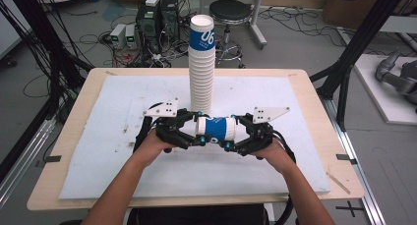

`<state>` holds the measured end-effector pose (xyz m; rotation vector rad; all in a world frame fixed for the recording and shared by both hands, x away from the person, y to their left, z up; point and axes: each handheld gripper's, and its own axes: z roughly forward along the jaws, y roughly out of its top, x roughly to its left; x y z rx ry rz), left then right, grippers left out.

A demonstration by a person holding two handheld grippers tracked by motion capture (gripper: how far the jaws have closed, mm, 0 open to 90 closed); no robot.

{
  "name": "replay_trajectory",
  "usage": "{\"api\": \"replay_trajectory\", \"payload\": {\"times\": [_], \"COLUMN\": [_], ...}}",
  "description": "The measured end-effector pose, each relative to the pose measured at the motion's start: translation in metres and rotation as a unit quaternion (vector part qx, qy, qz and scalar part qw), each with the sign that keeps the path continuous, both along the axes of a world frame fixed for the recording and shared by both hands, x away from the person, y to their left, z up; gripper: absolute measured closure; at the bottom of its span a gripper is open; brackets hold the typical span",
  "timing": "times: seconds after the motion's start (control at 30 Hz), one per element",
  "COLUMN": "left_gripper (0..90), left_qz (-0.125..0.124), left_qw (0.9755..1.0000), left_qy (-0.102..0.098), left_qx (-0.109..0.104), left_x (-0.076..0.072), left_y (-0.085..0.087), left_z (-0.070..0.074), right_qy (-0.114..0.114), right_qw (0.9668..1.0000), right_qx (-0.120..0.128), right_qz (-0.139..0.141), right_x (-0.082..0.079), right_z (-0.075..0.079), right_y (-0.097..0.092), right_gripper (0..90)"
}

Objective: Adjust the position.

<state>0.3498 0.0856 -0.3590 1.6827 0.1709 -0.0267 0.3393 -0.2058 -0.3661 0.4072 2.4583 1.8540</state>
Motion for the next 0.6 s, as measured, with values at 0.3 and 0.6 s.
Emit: {"api": "replay_trajectory", "payload": {"times": [0.3,0.6], "left_gripper": [21.5,29.2], "left_qz": [0.018,-0.011], "left_qw": [0.9966,0.9986], "left_qy": [-0.002,0.001], "left_qx": [0.080,0.051], "left_x": [-0.0036,-0.0021], "left_y": [-0.0068,-0.0009], "left_z": [-0.0035,-0.0057], "right_qy": [-0.038,-0.019], "right_qw": [0.9980,0.9988], "right_qx": [-0.048,-0.036], "right_qz": [0.018,0.027], "right_x": [-0.0016,0.0007], "right_z": [0.0006,0.0047], "right_y": [-0.0003,-0.0017], "right_gripper": [23.6,18.8]}}
